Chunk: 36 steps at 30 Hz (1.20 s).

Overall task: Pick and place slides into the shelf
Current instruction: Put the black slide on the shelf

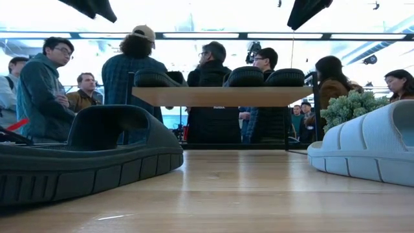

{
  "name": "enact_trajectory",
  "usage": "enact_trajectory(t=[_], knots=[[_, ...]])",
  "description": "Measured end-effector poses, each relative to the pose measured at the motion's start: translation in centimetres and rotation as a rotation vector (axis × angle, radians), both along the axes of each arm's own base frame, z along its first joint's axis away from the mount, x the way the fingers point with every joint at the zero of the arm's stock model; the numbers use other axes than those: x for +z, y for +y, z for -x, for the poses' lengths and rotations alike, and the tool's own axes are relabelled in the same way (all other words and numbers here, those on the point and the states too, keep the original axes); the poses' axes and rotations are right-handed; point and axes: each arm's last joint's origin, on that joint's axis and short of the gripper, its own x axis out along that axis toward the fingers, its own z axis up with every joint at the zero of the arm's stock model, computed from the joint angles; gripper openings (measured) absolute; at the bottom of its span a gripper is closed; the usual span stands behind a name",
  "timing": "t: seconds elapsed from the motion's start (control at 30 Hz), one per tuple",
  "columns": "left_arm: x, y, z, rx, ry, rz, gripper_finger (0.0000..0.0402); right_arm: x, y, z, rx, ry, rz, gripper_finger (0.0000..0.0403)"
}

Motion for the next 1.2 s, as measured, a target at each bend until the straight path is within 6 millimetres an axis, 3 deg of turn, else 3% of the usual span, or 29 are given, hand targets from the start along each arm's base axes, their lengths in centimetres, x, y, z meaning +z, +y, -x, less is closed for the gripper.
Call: enact_trajectory(t=[0.2,0.53,0.77,1.0,1.2], knots=[[-4.3,-5.6,-1.4,-0.076,0.024,-0.095,0.0235,-0.5,0.2,-0.6,0.032,0.038,0.018,0.0233],[-9.1,-10.4,-4.5,-0.062,-0.026,0.007,0.0235,-0.7,0.2,-0.7,0.053,0.074,0.032,0.0233],[-12.5,-10.6,-5.9,-0.031,0.037,-0.066,0.0235,-0.7,0.2,-0.3,0.054,0.107,0.035,0.0233],[-14.2,-9.0,-7.3,0.108,-0.011,-0.169,0.0233,-0.7,0.2,-0.3,0.059,0.111,0.039,0.0233],[-16.3,-7.4,-8.3,0.155,0.055,-0.202,0.0200,-0.7,0.2,-0.3,0.065,0.115,0.043,0.0233]])
